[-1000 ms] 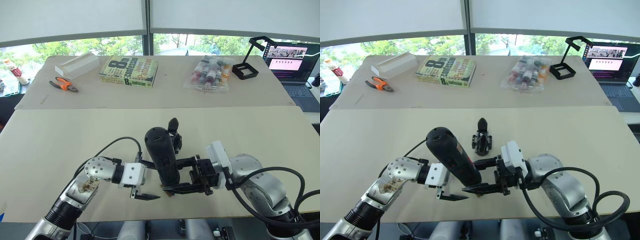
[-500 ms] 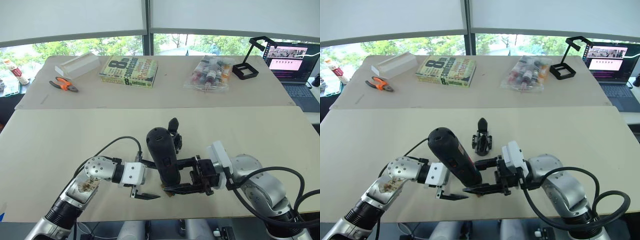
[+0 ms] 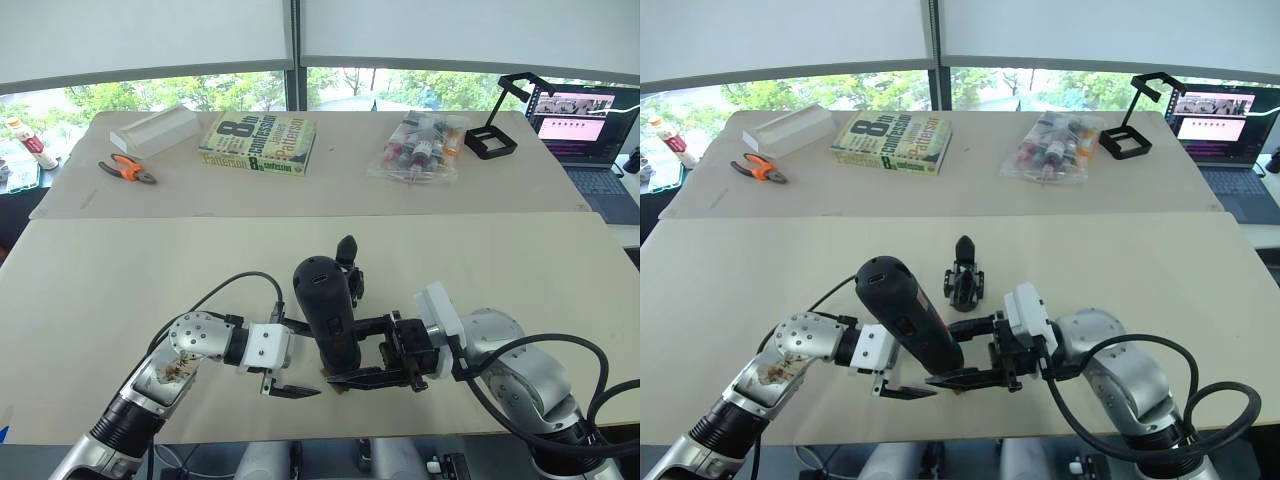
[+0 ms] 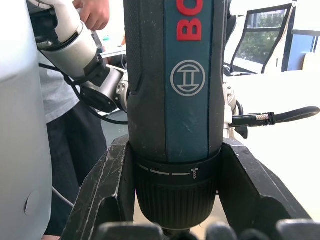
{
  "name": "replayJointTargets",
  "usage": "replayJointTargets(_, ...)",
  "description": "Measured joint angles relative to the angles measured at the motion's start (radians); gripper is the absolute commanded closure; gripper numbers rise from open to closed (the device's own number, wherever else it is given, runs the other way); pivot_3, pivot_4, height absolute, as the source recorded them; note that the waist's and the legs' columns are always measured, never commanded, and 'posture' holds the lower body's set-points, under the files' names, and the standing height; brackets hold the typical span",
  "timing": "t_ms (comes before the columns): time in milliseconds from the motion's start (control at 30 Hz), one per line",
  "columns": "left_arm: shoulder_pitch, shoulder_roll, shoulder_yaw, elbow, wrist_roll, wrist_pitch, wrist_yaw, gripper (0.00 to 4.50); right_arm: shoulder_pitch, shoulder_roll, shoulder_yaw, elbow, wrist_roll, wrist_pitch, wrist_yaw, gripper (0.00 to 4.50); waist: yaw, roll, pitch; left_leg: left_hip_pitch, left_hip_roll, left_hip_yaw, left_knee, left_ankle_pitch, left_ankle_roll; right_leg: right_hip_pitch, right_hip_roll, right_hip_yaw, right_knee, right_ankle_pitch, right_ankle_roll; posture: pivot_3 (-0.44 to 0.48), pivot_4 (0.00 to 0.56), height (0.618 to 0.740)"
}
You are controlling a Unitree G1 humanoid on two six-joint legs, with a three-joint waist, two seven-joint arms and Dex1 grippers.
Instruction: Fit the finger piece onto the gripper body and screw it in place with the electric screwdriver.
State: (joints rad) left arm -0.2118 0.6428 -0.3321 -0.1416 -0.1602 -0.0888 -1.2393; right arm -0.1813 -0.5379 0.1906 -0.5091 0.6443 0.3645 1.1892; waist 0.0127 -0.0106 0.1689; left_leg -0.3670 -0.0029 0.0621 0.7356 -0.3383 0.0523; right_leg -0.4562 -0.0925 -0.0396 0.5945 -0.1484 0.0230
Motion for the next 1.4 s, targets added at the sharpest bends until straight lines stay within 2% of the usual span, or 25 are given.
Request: replayJointTargets(1400, -0.006, -0.001, 0.000, 0.001, 0.000, 0.000, 0.009, 0.00, -0.010, 0.011, 0.018, 0.010, -0.003, 0.000, 0.002, 2.60, 0.000, 0.000, 0.000, 0.000, 0.000, 0.000, 0.000, 0.000, 0.000, 0.000, 0.000, 0.000, 0.000, 0.000, 0.000, 0.000, 0.150, 0.740)
